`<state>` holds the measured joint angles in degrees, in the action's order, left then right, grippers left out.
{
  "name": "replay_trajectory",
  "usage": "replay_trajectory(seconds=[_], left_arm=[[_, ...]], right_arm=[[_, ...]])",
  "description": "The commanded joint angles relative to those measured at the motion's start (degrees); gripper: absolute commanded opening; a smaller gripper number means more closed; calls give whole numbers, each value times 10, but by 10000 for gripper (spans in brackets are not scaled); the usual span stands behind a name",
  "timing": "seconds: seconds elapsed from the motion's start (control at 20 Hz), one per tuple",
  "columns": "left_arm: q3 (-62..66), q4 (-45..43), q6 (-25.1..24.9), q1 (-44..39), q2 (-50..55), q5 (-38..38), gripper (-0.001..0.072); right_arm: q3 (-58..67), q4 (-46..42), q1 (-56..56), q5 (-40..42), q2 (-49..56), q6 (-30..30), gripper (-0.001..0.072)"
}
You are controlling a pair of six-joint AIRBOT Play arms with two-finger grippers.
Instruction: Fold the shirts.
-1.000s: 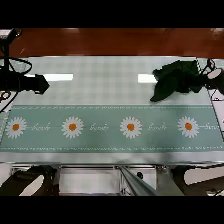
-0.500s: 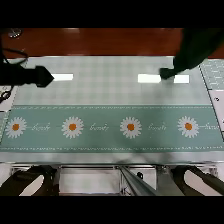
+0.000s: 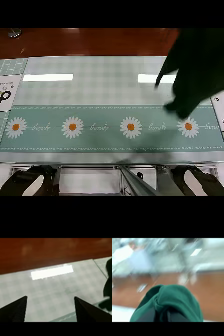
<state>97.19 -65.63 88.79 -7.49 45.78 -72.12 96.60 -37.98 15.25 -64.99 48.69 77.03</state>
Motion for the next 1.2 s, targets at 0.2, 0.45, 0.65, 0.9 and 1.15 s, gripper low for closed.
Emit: replay_trajectory(seconds=[0.2, 0.45, 0.65, 0.9, 1.15], left_arm=[[22, 10, 26, 0, -40, -87, 503], [17, 10, 26, 0, -38, -144, 503], [-32, 10, 39, 0, -38, -176, 503], [-162, 10, 33, 0, -38, -176, 503], [-402, 16, -28, 0, -39, -156, 518]], right_arm=[[-178, -192, -346, 35, 13, 66, 39], [-291, -417, -604, 168, 136, 185, 41], [-290, -388, -621, 189, 232, 185, 514], [-266, -523, -541, 87, 146, 151, 515], [-267, -719, -329, -52, 33, 113, 515]])
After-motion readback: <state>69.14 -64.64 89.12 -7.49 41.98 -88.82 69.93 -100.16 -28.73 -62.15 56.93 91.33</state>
